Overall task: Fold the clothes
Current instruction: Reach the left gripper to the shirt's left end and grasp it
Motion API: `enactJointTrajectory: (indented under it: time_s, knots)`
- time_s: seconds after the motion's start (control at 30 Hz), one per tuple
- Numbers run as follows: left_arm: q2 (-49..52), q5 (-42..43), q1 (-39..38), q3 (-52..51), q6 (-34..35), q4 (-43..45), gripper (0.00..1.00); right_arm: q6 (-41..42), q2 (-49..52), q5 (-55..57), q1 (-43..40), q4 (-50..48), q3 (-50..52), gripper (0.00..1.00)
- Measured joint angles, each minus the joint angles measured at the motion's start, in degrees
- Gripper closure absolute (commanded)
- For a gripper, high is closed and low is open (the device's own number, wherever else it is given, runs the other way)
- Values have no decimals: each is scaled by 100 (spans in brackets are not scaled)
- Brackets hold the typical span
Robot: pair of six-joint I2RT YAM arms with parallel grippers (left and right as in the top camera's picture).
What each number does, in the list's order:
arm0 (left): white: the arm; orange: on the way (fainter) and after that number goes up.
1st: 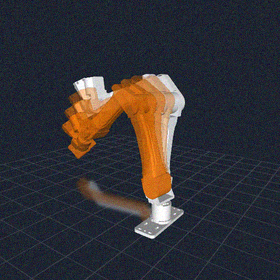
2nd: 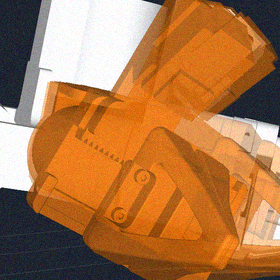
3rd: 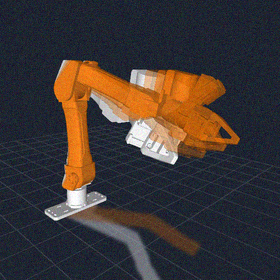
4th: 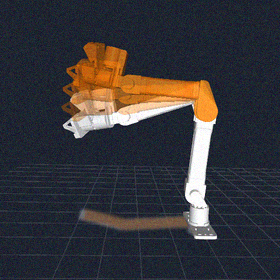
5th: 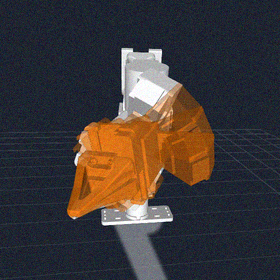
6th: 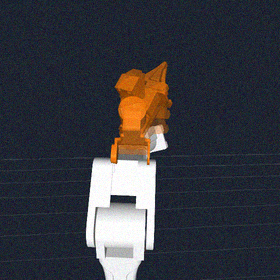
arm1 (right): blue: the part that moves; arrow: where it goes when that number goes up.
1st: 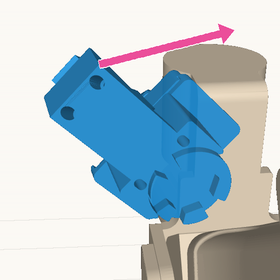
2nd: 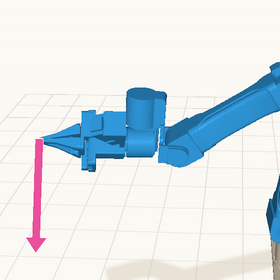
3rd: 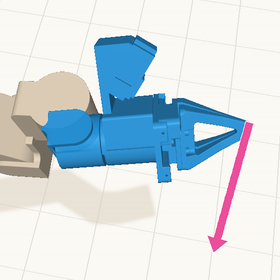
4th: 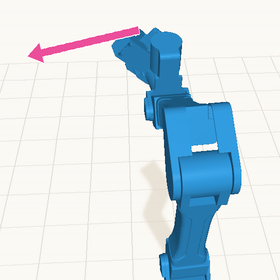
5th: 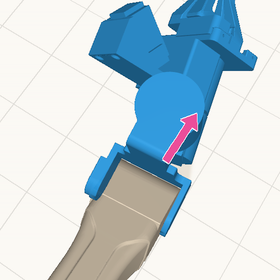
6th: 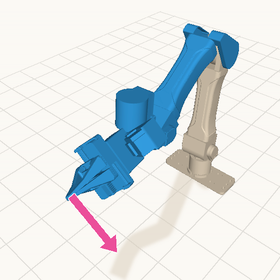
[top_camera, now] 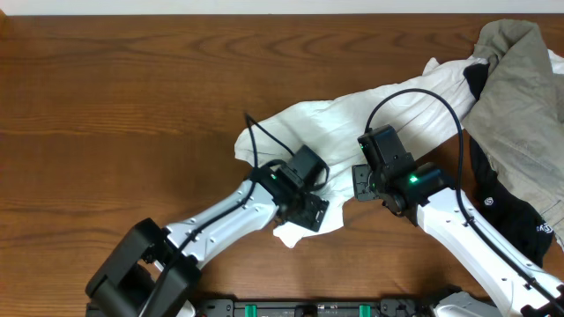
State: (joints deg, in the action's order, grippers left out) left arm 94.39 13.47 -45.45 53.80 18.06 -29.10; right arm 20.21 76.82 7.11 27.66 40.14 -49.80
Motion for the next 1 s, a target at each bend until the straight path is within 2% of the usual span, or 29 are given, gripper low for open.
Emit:
enactJointTrajectory:
  time_s: [0.4,0.73,1.0]
  knots:
    - [0,-774,-127,0,286,-2,21,0,0,0,0,79,0,45]
    - [94,-940,-127,0,640,0,22,2,-2,0,0,101,2,45]
    - [560,-1091,-133,22,905,-13,30,0,0,2,0,208,0,45]
